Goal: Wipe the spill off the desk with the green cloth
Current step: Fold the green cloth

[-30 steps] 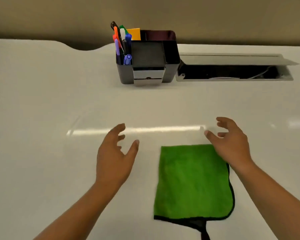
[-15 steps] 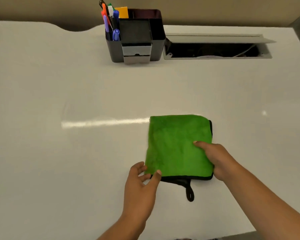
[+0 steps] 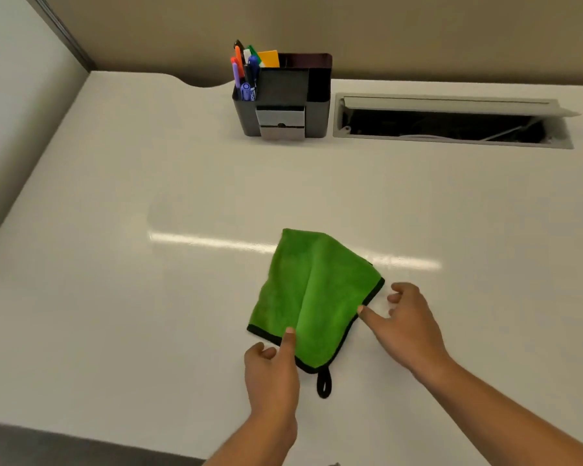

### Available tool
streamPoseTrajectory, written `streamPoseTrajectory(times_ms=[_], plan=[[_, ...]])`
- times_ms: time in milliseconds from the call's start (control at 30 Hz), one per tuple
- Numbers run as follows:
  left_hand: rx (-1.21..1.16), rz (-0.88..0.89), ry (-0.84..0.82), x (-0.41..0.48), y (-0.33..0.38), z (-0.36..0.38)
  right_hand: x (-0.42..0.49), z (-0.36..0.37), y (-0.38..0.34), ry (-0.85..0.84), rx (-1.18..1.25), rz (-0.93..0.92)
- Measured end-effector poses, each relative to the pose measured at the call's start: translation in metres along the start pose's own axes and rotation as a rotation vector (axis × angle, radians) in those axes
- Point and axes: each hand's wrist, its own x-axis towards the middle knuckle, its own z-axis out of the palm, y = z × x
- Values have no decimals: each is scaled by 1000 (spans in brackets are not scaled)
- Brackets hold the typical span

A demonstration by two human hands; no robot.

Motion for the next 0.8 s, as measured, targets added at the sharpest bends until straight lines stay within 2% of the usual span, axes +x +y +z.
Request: streamPoseTrajectory(times_ms=[67, 167, 233, 333, 433, 533, 667, 800], plan=[[-91, 42, 12, 7, 6, 7, 23, -13, -6, 82, -8, -219], [-204, 34, 83, 23, 15, 11, 60, -11, -32, -32, -163, -457], [-184, 51, 112, 34, 20, 8, 76, -2, -51, -129, -359, -493], [-201, 198, 173, 49, 34, -2, 86, 9, -68, -138, -506, -437], [-201, 323, 260, 63, 50, -10, 84, 14, -71, -154, -399, -348], [-207, 198, 275, 66, 44, -10, 81, 16, -73, -241, -264, -211], [-145, 99, 157, 48, 13, -14, 73, 8, -70, -484, -52, -168], [-41, 192, -1, 38, -1, -20, 55, -18, -69, -709, 207, -213]])
